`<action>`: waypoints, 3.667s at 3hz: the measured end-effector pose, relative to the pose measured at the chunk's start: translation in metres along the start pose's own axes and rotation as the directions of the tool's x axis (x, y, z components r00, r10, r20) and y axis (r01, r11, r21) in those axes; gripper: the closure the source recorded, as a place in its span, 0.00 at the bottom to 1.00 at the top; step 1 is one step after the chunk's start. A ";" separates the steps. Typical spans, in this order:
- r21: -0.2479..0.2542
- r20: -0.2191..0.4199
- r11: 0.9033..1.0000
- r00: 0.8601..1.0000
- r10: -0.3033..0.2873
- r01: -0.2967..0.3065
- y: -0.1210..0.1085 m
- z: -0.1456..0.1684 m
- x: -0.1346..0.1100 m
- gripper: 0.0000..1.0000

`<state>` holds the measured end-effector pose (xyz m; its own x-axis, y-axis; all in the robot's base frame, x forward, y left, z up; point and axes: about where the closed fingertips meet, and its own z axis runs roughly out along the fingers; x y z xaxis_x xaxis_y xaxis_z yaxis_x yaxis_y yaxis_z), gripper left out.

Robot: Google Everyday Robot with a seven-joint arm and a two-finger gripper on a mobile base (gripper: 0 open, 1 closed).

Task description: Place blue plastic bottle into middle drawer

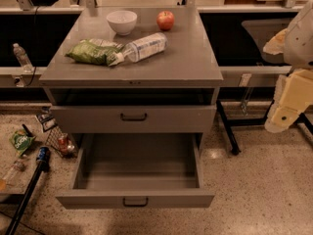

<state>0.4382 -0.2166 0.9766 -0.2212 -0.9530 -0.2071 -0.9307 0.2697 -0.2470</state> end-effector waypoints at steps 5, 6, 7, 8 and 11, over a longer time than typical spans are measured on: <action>0.093 0.002 0.896 0.900 -0.435 0.433 -0.103 0.007 -0.144 0.00; 0.103 0.005 0.899 0.904 -0.428 0.425 -0.104 0.008 -0.143 0.00; 0.116 0.019 0.868 0.872 -0.489 0.484 -0.130 0.037 -0.171 0.00; 0.095 0.016 0.822 0.825 -0.565 0.561 -0.165 0.075 -0.204 0.00; 0.007 -0.155 0.696 0.688 -0.709 0.718 -0.245 0.172 -0.273 0.00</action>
Offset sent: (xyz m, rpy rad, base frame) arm 0.0122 0.0071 0.0044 -0.0069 -0.0201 0.0308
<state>0.7766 0.0017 0.9310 0.4621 -0.8685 0.1794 -0.8045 -0.4956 -0.3274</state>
